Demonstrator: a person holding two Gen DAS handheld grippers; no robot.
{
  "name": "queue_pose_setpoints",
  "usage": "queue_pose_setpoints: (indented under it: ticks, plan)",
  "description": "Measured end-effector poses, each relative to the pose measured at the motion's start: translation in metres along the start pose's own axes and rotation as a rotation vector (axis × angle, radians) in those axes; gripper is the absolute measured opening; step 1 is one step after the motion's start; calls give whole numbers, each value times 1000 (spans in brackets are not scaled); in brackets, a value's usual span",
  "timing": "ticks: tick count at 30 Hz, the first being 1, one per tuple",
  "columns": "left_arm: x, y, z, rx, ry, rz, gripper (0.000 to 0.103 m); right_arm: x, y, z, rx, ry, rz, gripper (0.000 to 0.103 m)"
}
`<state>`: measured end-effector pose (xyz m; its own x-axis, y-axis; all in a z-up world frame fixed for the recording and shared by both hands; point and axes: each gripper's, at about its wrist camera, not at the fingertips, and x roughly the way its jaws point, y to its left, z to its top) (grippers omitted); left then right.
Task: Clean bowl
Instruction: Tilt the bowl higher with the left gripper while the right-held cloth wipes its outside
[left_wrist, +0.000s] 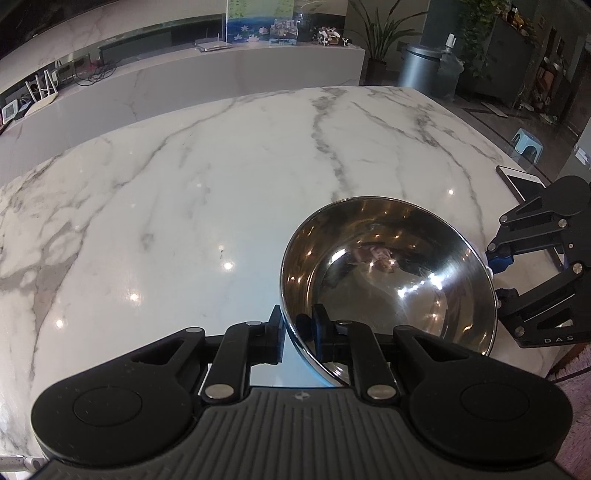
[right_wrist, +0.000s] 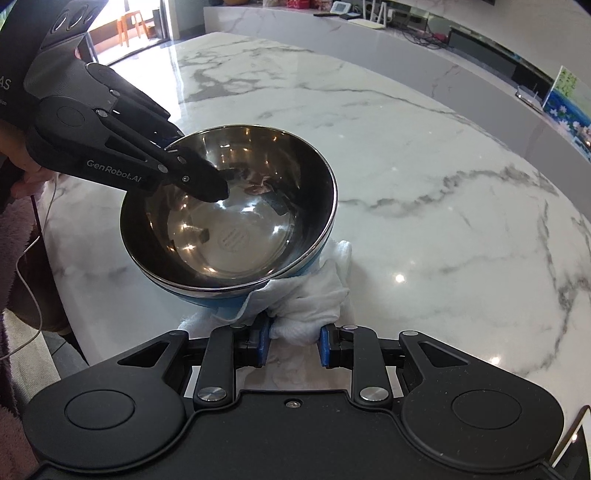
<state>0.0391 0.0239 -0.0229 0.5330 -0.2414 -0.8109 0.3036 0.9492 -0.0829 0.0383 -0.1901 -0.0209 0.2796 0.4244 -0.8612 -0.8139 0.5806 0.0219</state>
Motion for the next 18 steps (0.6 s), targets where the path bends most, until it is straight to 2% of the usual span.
queue_pose_setpoints:
  ticks: [9, 18]
  plan:
    - [1, 0, 1, 6, 8, 8, 16, -8, -15, 19, -135, 33, 47, 23]
    - [3, -1, 2, 15, 6, 12, 17, -17, -33, 54, -295, 39, 25, 23]
